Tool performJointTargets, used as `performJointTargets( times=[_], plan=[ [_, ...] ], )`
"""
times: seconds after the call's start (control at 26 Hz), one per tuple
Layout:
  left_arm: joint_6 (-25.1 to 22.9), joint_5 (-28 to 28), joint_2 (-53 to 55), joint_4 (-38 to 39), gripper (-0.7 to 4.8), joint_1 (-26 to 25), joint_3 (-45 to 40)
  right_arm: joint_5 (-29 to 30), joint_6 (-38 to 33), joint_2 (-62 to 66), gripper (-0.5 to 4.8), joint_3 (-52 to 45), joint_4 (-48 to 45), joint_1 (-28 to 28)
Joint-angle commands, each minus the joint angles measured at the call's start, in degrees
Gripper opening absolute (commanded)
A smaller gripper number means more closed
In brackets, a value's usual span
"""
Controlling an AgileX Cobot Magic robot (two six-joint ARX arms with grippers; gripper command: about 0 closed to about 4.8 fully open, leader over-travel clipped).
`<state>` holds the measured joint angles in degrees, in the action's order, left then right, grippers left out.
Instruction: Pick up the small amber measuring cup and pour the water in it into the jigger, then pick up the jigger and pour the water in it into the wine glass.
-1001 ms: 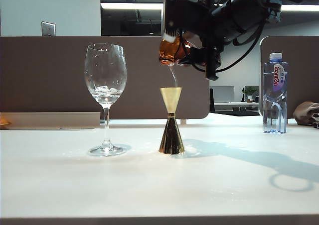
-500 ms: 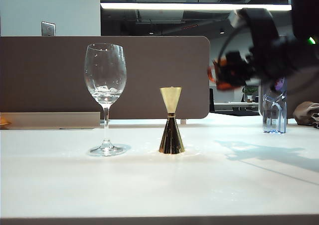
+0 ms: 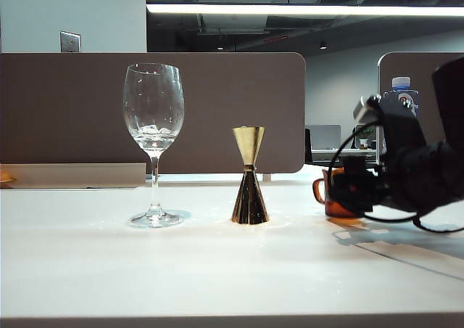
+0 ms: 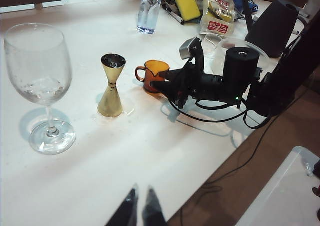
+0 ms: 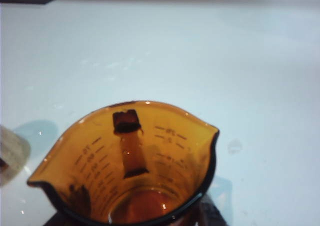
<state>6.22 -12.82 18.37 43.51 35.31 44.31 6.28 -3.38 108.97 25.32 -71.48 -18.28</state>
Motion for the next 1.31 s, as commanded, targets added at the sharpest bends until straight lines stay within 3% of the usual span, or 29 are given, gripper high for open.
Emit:
performJointTargets(
  times=[0.04,0.12,0.15,0.23,0.35,0.38,0.62,0.85,1.31],
  plan=[
    [-0.17,0.07,0.02,-0.74,0.26,0.04,0.33,0.28,-0.13,1.77,-0.01,0.2,-3.65,-0.04],
    [-0.17,0.02,0.02,-0.74,0.26,0.04,0.33,0.28,-0.13,3.1,0.07,0.2,-4.24,-0.04],
    [-0.17,0.02,0.02,-0.74,0.26,0.04,0.33,0.28,-0.13,3.45,0.35,0.2,-4.22,-0.04],
    [-0.17,0.02,0.02,-0.74,0.26,0.04,0.33,0.26,-0.13,3.78,1.36,0.2,-4.11,-0.04],
    [-0.2,0.02,0.02,-0.74,0.26,0.04,0.33,0.22,-0.13,2.51,2.2,0.04,-4.26,-0.04],
    [-0.17,0.02,0.02,-0.74,0.26,0.04,0.33,-0.02,-0.13,1.27,3.02,-0.13,-4.2,-0.07],
    [-0.17,0.02,0.02,-0.74,0.26,0.04,0.33,0.09,-0.11,-7.5,4.65,-1.95,-1.95,-0.09],
    [-0.2,0.04,0.04,-0.74,0.26,0.04,0.33,1.51,-0.09,-14.36,4.73,-2.93,0.94,-3.1],
    [-0.2,0.04,0.02,-0.74,0.26,0.04,0.33,2.56,-0.13,-8.5,4.71,6.34,7.15,-11.76]
  ],
)
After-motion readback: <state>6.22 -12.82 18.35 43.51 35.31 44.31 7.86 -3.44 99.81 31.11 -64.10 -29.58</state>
